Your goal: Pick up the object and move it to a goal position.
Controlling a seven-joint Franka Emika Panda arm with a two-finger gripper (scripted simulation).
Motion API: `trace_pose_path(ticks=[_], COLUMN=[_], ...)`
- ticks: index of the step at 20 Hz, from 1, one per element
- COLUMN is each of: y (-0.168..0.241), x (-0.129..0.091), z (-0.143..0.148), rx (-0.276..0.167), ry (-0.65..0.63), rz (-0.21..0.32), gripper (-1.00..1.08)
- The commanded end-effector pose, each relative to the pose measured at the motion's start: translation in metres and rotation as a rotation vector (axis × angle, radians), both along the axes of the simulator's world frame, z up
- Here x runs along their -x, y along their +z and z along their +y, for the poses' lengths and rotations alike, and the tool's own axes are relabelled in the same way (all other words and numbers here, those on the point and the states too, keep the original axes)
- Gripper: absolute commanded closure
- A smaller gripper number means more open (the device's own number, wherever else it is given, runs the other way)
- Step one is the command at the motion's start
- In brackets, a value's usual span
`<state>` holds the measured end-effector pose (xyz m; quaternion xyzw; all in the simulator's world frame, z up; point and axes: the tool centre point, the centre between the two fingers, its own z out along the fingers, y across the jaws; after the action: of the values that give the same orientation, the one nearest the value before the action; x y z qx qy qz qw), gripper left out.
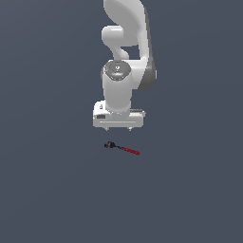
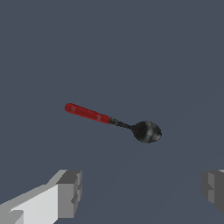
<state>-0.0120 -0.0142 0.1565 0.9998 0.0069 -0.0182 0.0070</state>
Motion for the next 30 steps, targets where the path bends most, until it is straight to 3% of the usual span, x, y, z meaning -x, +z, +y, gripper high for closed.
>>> trace_pose_path(ticks=[1, 9, 18, 30], y=[0.0, 0.01, 0.007, -0.01], x=[0.0, -0.004, -0.005, -0.008], z=[0.0, -0.013, -0.013, -0.011], rx=[0.0, 0.026, 0.026, 0.022], ry=[0.0, 0.026, 0.053, 0.256], rz=[0.0, -0.003, -0.002, 0.002], gripper=[-0.92, -0.92, -0.92, -0.92])
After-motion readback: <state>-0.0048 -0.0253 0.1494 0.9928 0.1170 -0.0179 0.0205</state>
